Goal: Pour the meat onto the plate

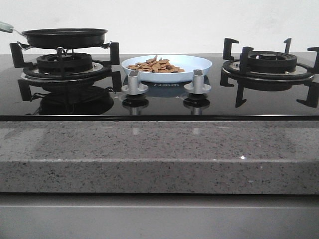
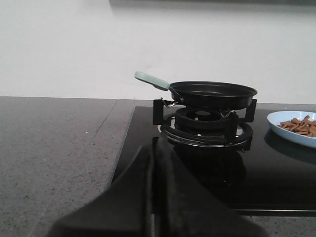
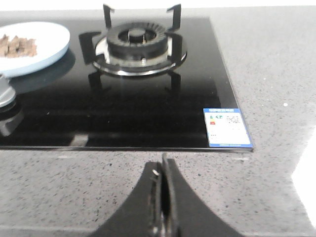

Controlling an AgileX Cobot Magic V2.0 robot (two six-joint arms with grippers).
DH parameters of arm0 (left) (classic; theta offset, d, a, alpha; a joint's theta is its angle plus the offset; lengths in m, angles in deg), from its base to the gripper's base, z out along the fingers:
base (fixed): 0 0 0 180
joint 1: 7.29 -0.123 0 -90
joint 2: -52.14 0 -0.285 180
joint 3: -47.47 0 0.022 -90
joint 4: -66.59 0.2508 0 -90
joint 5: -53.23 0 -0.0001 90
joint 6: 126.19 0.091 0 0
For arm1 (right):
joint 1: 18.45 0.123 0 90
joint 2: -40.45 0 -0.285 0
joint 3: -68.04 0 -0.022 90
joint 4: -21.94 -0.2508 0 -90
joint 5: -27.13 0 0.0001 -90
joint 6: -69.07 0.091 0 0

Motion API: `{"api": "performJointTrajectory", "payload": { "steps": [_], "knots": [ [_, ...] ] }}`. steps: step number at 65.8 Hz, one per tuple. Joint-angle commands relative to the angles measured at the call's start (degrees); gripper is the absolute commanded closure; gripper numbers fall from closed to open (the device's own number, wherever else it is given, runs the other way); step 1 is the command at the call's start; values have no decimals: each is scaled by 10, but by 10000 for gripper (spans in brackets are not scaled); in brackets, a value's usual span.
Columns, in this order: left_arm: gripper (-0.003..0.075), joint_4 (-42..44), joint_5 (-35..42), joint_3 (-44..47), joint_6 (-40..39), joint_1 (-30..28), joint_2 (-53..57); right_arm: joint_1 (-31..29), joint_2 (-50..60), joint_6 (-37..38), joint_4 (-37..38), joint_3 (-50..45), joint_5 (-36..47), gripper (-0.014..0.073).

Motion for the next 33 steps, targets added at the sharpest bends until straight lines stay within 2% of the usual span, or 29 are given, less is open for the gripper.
{"api": "performJointTrajectory", "payload": {
  "steps": [1,15,33],
  "knots": [
    [741,-4,48,3,-3,0,10,-5,33,-6,-9,-47,122,664],
    [741,-4,48,3,-3,0,10,-3,68,-6,-10,-144,252,664],
    [741,-4,48,3,-3,0,10,-3,68,-6,-10,-143,261,664]
  ]
}}
